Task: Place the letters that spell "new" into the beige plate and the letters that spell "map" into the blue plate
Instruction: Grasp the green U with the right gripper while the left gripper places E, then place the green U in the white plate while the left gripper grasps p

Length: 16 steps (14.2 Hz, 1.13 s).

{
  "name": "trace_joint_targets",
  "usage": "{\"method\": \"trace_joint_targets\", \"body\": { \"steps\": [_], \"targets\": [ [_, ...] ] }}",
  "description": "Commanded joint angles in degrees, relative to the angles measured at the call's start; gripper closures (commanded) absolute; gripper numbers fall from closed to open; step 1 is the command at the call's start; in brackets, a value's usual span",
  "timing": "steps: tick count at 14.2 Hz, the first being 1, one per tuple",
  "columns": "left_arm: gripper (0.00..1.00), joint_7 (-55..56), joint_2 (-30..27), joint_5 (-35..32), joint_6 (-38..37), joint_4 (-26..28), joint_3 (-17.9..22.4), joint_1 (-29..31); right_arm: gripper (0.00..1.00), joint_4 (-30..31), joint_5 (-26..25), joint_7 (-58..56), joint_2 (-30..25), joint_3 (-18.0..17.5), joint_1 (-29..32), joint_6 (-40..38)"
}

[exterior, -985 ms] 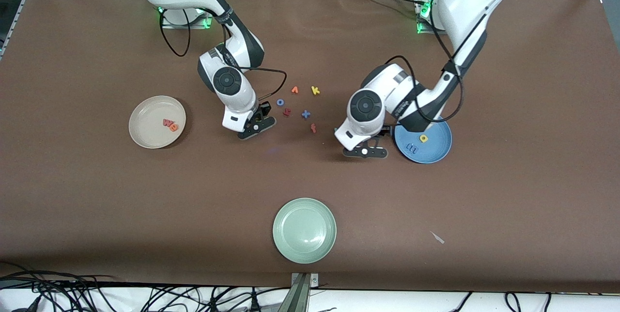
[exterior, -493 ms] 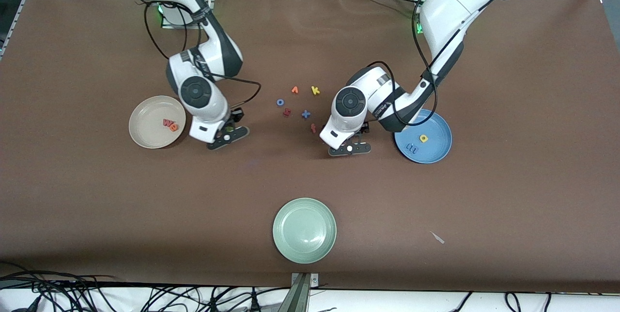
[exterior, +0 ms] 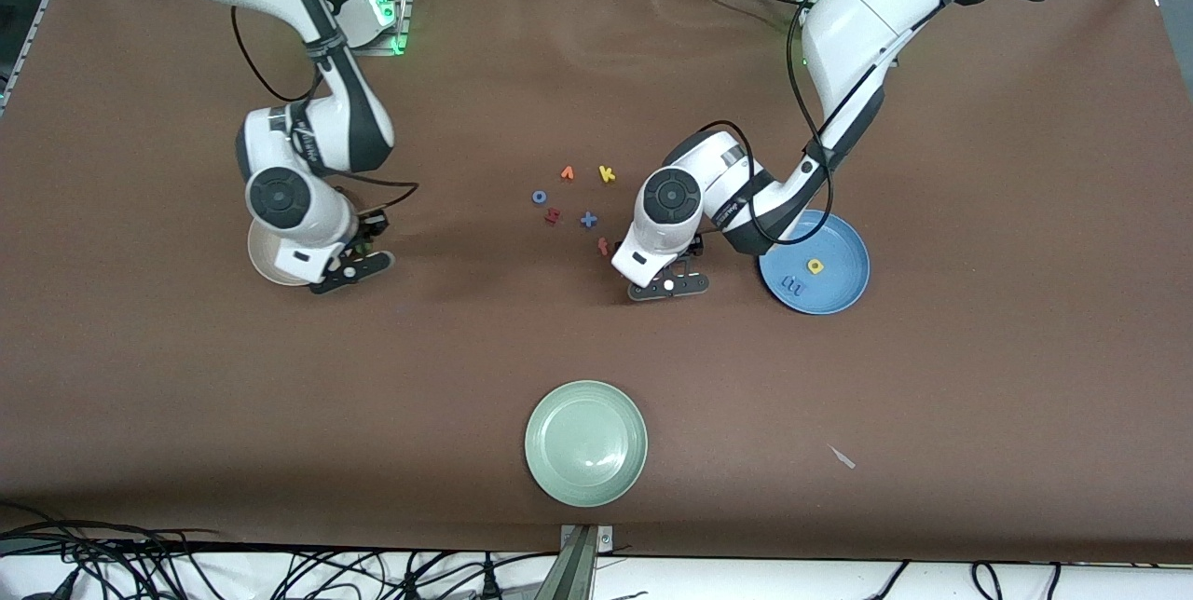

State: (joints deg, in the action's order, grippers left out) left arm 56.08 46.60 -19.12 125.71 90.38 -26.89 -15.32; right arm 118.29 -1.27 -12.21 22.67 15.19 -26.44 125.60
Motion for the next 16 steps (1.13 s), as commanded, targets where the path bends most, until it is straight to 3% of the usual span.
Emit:
{"method": "trace_joint_targets", "body": {
  "steps": [1,2,4,5,6,9,10,13,14,16],
  "targets": [
    [0.15,0.3,0.1,1.4,0.5,0.4,0.2,-0.3,0.97,0.8,-0.7,-4.8,-1.8,3.4,-0.5,-3.0],
    [0.23,-0.1,0.1,1.5,0.5,0.6,0.2,-0.2,0.96,0.9,-0.6,-6.1,-1.4,4.8,-0.5,-3.1],
    [0.26,-0.3,0.5,1.5,0.5,0.6,0.2,-0.3,0.82,1.0,-0.3,-6.4,-0.1,5.5,0.6,-3.2],
    [0.26,-0.3,0.8,2.3,0.5,0.6,0.2,-0.3,0.57,1.0,-0.1,-6.0,0.1,5.5,1.2,-3.4],
    [0.26,-0.4,0.9,3.4,0.6,0.5,0.1,-0.3,0.01,0.6,0.4,-5.5,0.1,5.5,1.0,-5.0],
    [0.29,-0.6,1.1,4.9,0.8,0.5,0.2,-0.3,0.0,-5.3,1.2,-5.4,-0.1,5.4,1.0,-13.9],
    [0.37,-0.6,1.1,4.9,0.8,0.5,0.1,-0.3,0.0,-7.5,1.2,-5.4,0.0,5.4,0.8,-16.8],
    [0.83,-0.7,1.1,5.0,0.8,0.5,0.2,-0.3,0.0,-14.4,1.2,-5.4,0.0,4.9,0.4,-24.6],
    [0.91,-0.7,1.1,4.8,0.8,0.4,0.2,-0.3,0.0,-16.1,1.2,-5.4,0.0,4.9,0.3,-26.5],
    [0.96,-1.8,1.1,4.4,0.8,0.3,0.2,-0.2,0.0,-18.7,1.2,-5.3,-0.3,4.9,-0.4,-30.5]
  ]
}}
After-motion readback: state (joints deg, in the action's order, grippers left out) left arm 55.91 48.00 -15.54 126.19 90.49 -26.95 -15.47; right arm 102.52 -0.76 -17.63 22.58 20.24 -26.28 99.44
